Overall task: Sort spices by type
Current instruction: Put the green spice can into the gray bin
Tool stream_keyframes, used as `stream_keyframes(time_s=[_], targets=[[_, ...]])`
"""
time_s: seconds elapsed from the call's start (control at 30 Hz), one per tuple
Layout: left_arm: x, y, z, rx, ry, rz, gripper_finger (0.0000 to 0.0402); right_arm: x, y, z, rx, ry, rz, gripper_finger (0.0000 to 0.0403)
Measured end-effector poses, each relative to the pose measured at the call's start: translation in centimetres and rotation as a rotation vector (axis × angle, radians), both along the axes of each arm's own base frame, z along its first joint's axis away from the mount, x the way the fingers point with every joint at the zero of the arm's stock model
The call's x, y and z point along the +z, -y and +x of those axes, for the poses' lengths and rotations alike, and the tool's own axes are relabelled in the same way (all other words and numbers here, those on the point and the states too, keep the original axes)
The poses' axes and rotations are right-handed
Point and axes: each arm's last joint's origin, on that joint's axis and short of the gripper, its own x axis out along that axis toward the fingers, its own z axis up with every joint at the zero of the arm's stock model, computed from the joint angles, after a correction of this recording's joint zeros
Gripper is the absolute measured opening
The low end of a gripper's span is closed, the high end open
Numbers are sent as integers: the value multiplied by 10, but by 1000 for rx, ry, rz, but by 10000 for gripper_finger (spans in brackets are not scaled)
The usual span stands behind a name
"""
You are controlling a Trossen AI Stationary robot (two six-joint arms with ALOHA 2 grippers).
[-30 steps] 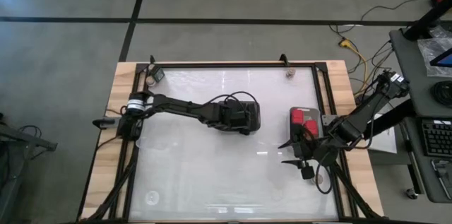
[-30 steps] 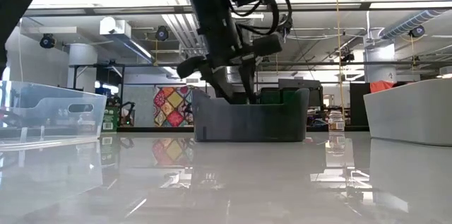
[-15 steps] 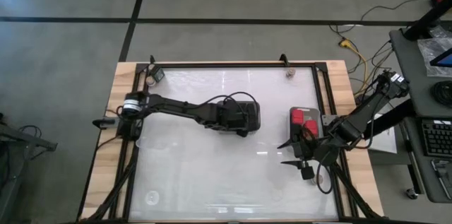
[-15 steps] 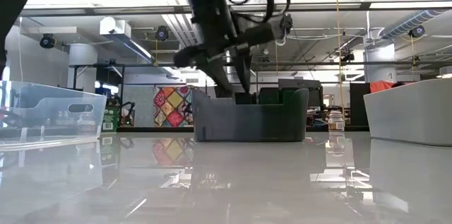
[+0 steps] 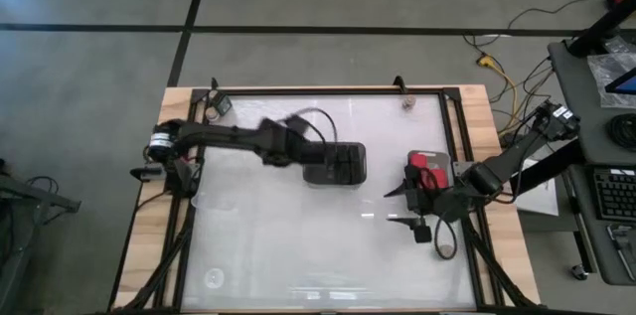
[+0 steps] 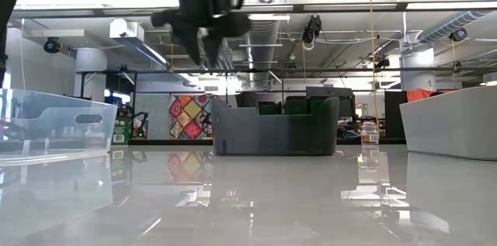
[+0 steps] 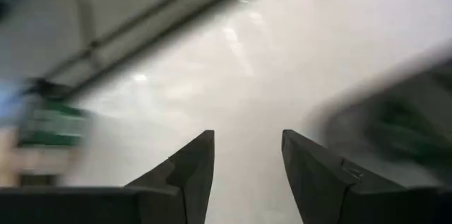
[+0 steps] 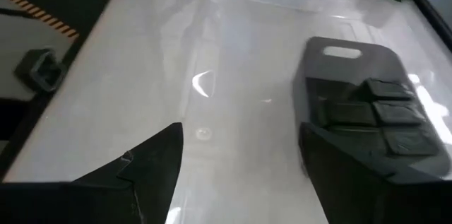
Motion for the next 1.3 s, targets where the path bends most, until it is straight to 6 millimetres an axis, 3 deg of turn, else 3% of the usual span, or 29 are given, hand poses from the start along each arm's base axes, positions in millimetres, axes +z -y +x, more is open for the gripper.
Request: stream_keyframes(time_s=[0.17,0.33,0.53,0.73,0.97,1.3], targets=[[2,-46,-30,19,-184,-3,151,0,12,6,-85,1,26,294],[-7,-105,-82,104,-323,-92,158,0,13,7,-101,1,40,311],[-15,-172,-151,209,-207,-239,186,-2,16,7,-166,28,-45,329],[-18,-214,-203,285,-140,-376,216,-2,20,8,-218,48,-99,351],[-9,-241,-213,194,-79,-450,255,-2,32,13,-287,48,-87,366],[-25,-276,-210,188,-138,-576,298,0,42,15,-407,83,-140,366]])
